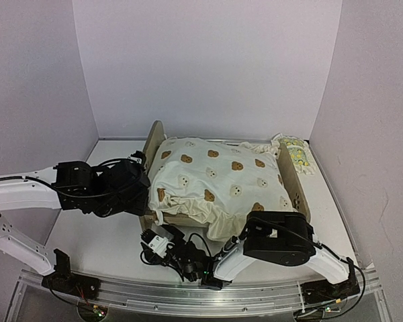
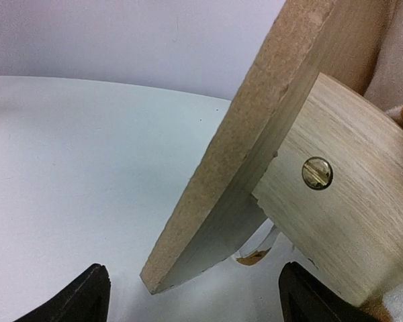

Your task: Set up the pet bed

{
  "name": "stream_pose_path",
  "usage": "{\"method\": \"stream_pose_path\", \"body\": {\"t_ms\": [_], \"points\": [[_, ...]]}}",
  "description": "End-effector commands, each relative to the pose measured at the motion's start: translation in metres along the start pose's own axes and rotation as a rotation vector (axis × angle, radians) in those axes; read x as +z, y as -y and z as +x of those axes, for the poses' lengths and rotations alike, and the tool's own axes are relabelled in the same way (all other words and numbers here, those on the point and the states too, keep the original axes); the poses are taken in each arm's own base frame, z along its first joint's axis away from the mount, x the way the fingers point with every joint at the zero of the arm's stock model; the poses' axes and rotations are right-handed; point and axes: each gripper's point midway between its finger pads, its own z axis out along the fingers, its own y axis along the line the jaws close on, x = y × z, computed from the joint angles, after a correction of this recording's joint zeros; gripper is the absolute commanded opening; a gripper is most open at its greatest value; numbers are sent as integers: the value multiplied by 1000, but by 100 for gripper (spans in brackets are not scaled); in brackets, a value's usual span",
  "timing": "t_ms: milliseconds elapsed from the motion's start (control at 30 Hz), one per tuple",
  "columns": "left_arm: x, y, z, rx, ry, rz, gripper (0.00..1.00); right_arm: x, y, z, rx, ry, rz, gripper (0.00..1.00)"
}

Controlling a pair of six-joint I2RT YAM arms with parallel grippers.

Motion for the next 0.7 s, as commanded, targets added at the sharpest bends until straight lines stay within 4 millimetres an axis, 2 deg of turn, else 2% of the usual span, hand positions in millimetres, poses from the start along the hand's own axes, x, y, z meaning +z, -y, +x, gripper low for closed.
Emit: {"method": "stream_pose_path", "body": {"t_ms": [0,167,300,500,667], "points": [[-32,17,-46,11,125,95,0,13,18,6,48,2,61,89],[-32,19,-51,21,134,89,0,11,13,10,76,-2,26,89],[-34,19,-58,29,153,73,0,-4,12,15,118,-24,-27,85],[-31,19,-61,33,162,57,0,-31,16,16,166,-49,-107,70],[-31,25,-65,31,170,75,0,-32,19,13,146,-44,-97,61]]}}
